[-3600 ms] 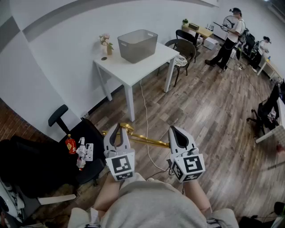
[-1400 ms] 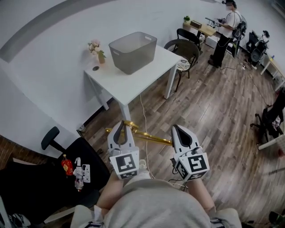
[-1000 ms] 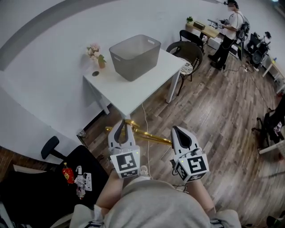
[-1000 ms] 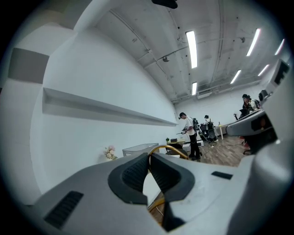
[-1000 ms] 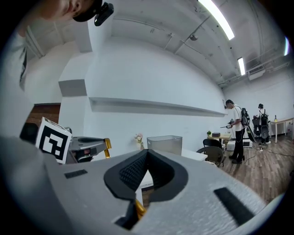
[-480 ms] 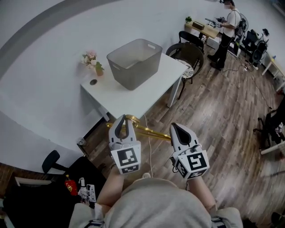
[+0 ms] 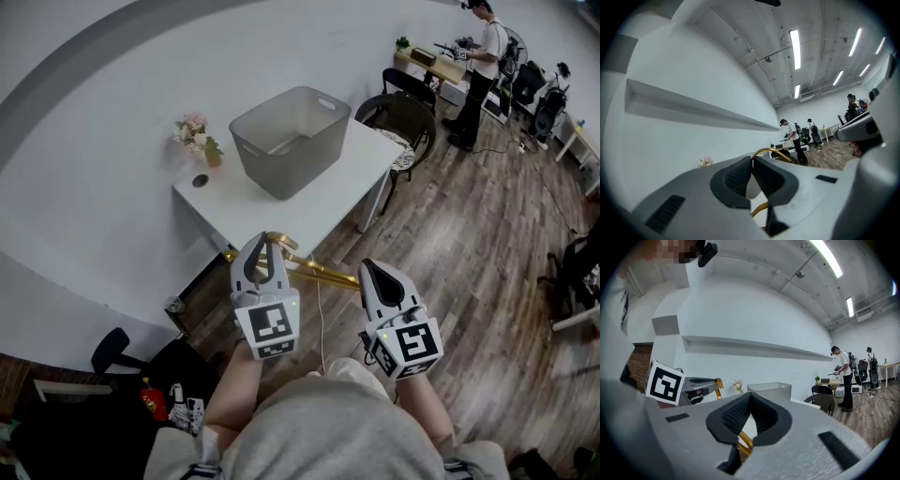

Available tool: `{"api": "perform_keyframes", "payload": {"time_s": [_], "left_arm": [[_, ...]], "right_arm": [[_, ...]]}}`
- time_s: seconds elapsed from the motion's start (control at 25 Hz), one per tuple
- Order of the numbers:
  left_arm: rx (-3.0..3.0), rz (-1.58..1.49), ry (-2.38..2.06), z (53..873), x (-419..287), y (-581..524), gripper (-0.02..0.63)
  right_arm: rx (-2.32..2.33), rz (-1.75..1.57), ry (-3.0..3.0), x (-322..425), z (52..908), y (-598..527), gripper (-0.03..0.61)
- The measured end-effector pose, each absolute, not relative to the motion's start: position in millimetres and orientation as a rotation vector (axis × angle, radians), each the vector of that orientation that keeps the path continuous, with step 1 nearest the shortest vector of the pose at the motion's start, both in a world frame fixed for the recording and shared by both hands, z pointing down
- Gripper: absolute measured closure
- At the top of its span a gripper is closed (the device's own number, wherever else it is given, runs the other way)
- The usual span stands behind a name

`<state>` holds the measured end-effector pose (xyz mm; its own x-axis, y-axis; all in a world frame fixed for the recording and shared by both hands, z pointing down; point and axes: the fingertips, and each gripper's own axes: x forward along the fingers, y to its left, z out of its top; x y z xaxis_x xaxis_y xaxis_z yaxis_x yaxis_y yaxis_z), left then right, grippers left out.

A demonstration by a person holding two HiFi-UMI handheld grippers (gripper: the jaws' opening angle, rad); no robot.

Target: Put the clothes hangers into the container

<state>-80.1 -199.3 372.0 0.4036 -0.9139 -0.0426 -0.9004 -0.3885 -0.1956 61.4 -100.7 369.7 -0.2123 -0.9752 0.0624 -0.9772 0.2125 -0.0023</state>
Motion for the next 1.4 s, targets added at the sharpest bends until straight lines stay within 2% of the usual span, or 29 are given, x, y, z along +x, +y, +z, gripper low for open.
{"api": "perform_keyframes", "payload": {"time_s": [0.56,1.4], "left_arm": [[-2.410,-0.100,1.610,348,-54,-261,0.594],[-2.251,-0.109,1.645,266,16,-413,0.594]], "right_arm": [[1.902,0.048,-2.455,71,370,-144,0.576],[1.772,0.031,-2.590,134,351,-292,0.577]]}}
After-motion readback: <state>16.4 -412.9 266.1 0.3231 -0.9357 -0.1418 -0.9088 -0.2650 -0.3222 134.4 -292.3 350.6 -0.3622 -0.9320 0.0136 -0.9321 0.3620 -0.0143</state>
